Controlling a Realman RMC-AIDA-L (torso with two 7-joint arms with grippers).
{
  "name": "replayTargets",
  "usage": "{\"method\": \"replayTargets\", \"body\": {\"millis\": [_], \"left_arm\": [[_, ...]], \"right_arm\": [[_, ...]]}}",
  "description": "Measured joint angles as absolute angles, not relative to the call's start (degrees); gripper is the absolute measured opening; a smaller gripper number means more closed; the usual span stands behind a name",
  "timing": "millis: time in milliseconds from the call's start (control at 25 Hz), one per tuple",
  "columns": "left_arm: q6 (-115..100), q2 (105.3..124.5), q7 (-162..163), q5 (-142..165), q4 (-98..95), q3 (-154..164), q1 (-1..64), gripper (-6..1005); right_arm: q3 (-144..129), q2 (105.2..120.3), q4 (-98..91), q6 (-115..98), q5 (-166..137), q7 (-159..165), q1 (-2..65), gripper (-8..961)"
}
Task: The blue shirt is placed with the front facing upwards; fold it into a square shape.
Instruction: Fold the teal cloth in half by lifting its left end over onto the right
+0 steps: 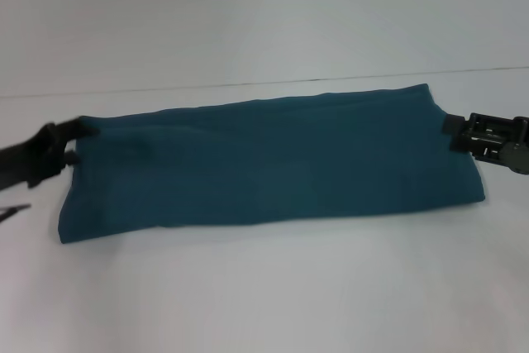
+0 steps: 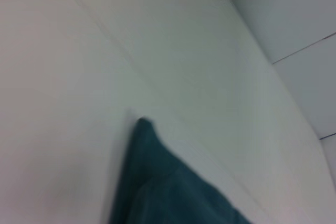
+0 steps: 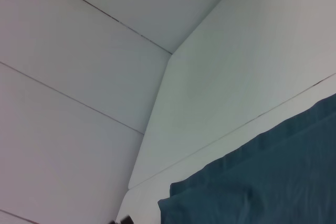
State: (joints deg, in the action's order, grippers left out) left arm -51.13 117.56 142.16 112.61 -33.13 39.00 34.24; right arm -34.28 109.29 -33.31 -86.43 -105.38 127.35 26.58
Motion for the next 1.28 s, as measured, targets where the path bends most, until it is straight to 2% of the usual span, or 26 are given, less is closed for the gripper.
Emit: {"method": "replayTargets", "body": {"millis": [120, 320, 520, 1000, 1280], "left_arm": [[-49.1, 117.37, 142.2, 112.4, -32.9, 39.0, 35.6, 690], [-38.3, 118.48, 138.2, 109.2, -30.4, 39.0, 39.6, 690], [-34.7, 118.80, 135.0, 107.6, -26.4, 39.4, 42.2, 690], [-24.7, 121.59, 125.4, 107.7, -24.2, 40.7, 45.1, 690], [-20.9, 121.83, 120.3, 108.0, -20.7, 40.7, 46.9, 690]], "right_arm": [[-34.3, 109.55, -33.3, -85.9, -105.4, 127.3, 26.6, 650], [-34.3, 109.71, -33.2, -85.1, -105.4, 127.2, 26.8, 650], [-34.2, 109.76, -32.7, -85.0, -105.4, 127.2, 26.9, 651], [-34.2, 109.78, -32.6, -84.2, -105.5, 127.6, 26.8, 651], [-34.2, 109.77, -32.6, -84.2, -105.5, 127.7, 26.5, 651]]}}
